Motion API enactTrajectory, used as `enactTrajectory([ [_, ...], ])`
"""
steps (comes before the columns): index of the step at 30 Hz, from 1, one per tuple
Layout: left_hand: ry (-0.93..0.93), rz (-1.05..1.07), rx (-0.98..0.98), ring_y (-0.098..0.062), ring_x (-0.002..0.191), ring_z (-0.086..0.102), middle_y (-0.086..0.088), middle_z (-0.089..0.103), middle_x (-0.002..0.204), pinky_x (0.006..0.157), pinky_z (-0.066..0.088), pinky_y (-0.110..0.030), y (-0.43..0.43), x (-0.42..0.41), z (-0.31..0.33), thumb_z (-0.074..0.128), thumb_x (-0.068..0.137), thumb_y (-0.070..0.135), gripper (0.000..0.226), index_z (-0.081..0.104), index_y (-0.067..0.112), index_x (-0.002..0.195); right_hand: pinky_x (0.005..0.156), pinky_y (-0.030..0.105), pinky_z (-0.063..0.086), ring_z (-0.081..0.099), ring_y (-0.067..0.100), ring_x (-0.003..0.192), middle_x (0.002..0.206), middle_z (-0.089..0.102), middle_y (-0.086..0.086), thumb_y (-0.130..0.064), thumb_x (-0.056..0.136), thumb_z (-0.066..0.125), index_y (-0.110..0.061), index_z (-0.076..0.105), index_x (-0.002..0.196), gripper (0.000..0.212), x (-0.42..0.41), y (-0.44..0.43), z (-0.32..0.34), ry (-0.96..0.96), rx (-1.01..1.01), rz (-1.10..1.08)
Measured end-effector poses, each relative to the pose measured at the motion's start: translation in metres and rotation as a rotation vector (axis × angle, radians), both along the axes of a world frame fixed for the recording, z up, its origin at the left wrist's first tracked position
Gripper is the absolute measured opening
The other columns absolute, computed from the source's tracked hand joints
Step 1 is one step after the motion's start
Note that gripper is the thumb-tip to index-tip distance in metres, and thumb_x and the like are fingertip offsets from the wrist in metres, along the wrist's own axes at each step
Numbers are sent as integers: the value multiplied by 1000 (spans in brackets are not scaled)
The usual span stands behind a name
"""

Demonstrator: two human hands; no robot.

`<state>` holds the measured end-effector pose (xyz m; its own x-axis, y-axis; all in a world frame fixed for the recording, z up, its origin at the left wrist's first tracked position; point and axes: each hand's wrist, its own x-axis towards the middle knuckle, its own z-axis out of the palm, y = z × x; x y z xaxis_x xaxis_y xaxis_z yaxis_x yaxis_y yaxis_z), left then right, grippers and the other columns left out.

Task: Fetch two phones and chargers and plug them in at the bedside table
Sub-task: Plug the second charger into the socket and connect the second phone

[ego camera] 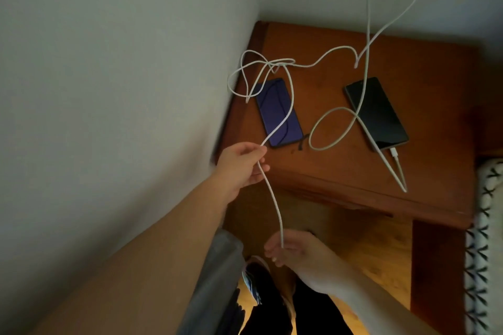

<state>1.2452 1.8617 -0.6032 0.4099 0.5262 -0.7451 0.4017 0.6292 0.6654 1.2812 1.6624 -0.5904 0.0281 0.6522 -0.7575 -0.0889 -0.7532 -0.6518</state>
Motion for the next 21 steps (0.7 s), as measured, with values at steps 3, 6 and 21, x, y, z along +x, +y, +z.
enactTrajectory([
  [3, -6, -22, 7, -12, 62, 70, 0, 69, 69, 47, 51, -21, 6, 7, -7, 65, 90, 22, 7, 69, 16, 91, 77, 14, 47, 61, -10, 86, 92, 69, -19, -28, 98, 49, -44, 62, 97, 21, 23, -13, 3, -249, 1, 104],
  [6, 13, -159, 68, -18, 81, 72, -3, 75, 94, 61, 58, -31, 15, 21, -12, 50, 98, 27, 20, 69, 23, 98, 74, 18, 53, 67, -3, 83, 89, 73, -16, -25, 97, 54, -53, 43, 123, 40, 48, -16, 15, -280, 95, -44],
  [21, 301, -1826, 1802, -31, 138, 21, -3, 31, 153, 105, 22, -53, 62, 100, -25, 73, 74, 28, 86, 25, 28, 145, 54, 30, 59, 72, 23, 74, 90, 75, 3, -8, 97, 43, -20, 66, 99, 26, 113, 2, 63, -187, 364, -535],
])
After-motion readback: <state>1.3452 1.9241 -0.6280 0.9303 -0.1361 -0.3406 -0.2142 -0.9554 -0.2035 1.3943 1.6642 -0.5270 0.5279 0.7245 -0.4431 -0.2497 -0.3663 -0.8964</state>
